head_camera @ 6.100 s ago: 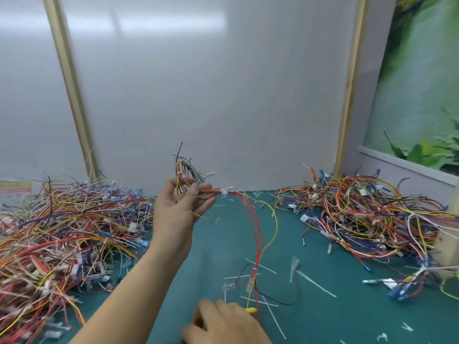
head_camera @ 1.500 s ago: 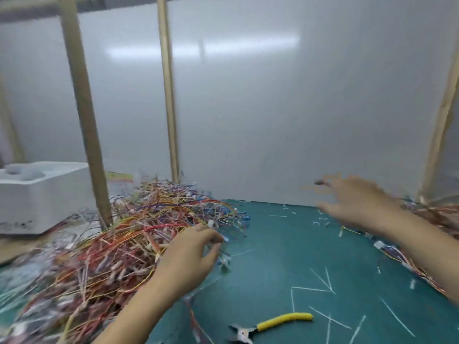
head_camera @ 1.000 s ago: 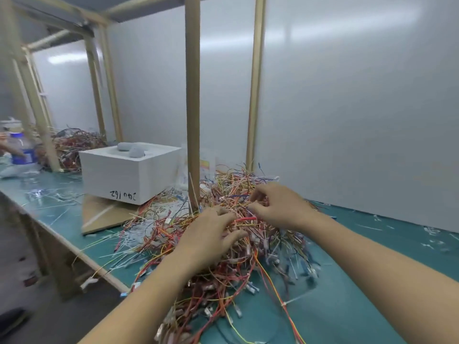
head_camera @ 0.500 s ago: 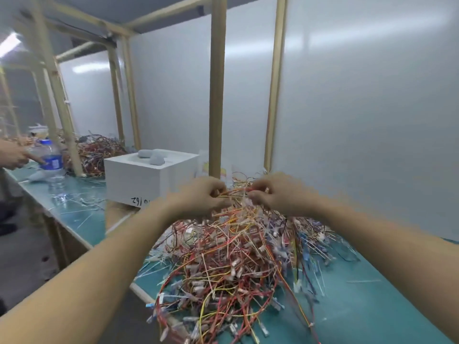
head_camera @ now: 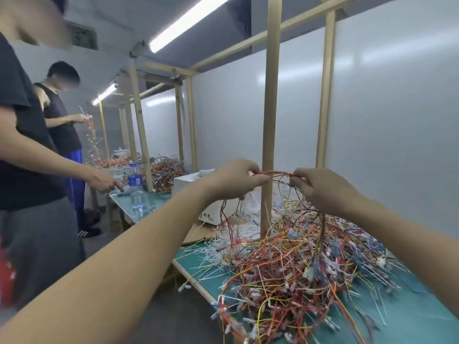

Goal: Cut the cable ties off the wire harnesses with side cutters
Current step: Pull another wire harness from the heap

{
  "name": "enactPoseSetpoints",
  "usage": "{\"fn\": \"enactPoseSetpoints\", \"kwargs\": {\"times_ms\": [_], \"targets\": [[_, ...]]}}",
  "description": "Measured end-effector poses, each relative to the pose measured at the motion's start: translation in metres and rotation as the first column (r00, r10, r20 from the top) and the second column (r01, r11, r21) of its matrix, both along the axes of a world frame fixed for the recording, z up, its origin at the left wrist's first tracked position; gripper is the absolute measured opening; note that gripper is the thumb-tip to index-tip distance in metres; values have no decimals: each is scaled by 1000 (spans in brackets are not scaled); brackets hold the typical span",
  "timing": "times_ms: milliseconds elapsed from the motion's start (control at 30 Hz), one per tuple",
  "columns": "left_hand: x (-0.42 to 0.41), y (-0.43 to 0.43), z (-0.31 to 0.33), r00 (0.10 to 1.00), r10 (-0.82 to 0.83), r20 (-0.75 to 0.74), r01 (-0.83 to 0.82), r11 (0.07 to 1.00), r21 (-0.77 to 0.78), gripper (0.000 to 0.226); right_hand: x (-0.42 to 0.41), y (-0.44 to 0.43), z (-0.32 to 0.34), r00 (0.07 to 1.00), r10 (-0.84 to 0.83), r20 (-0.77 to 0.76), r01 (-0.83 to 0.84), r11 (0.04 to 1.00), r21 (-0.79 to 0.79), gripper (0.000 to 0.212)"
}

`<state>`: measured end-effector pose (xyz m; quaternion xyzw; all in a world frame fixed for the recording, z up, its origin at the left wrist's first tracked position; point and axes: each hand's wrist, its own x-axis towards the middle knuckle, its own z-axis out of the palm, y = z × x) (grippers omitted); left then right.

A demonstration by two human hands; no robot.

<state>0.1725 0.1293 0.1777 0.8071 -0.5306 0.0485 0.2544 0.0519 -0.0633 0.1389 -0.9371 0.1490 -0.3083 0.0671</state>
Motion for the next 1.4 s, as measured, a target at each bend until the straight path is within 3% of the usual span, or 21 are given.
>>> {"fn": "enactPoseSetpoints", "kwargs": {"times_ms": [133, 300, 367, 467, 500, 567, 633, 700, 767, 833, 933, 1033, 1100, 1200, 1300, 1400], "targets": [[1, 11, 12, 956, -150, -251, 163, 986, 32, 24, -18, -7, 13, 999, -25, 41, 24, 999, 21, 27], [4, 24, 82, 792, -356, -496, 473, 871, 131, 49, -35, -9, 71, 977, -14, 214, 7, 999, 32, 27], [4, 19, 98, 808, -323, -493, 490, 833, 257, 38, -42, -10, 89, 954, -16, 298, 5, 999, 38, 27], [-3, 4, 100, 894, -206, -398, 339, 891, 302, 16, -48, -13, 98, 946, -36, 323, 29, 999, 27, 26], [-6, 0, 102, 943, -188, -276, 259, 934, 246, 15, -50, -14, 97, 952, -63, 301, 58, 998, 25, 26], [-12, -7, 119, 979, -188, -75, 188, 982, -5, 21, -54, -17, 92, 956, -114, 271, 102, 993, 59, 27], [-19, -9, 141, 936, -315, -157, 279, 937, -211, 29, -56, -16, 88, 956, -67, 284, 22, 987, 160, 27], [-31, -15, 153, 852, -433, -295, 350, 889, -295, 31, -55, -13, 84, 940, 25, 339, -142, 935, 326, 23], [-43, -25, 145, 861, -389, -328, 288, 904, -316, 28, -51, -11, 76, 931, 78, 357, -244, 860, 448, 19], [-47, -35, 123, 886, -371, -277, 318, 922, -218, 32, -48, -11, 62, 935, 97, 341, -266, 827, 495, 21], [-42, -38, 89, 956, -271, -108, 280, 957, 80, 36, -58, -23, 50, 956, 43, 289, -172, 882, 438, 24], [-36, -35, 73, 949, -277, -151, 289, 955, 65, 30, -86, -43, 57, 979, -17, 202, -43, 956, 289, 25], [-39, -40, 67, 879, -393, -269, 409, 913, 3, 34, -112, -52, 61, 987, -62, 146, 28, 975, 222, 29], [-68, -64, 47, 654, -545, -525, 602, 795, -77, 39, -146, -64, 54, 986, -163, 46, 146, 955, 256, 47], [-123, -107, 7, 567, -583, -582, 568, 788, -236, 40, -178, -85, 31, 956, -288, -51, 290, 912, 290, 57], [-181, -151, -37, 409, -613, -676, 476, 775, -415, 32, -219, -109, 5, 909, -415, -46, 384, 787, 483, 55]]}}
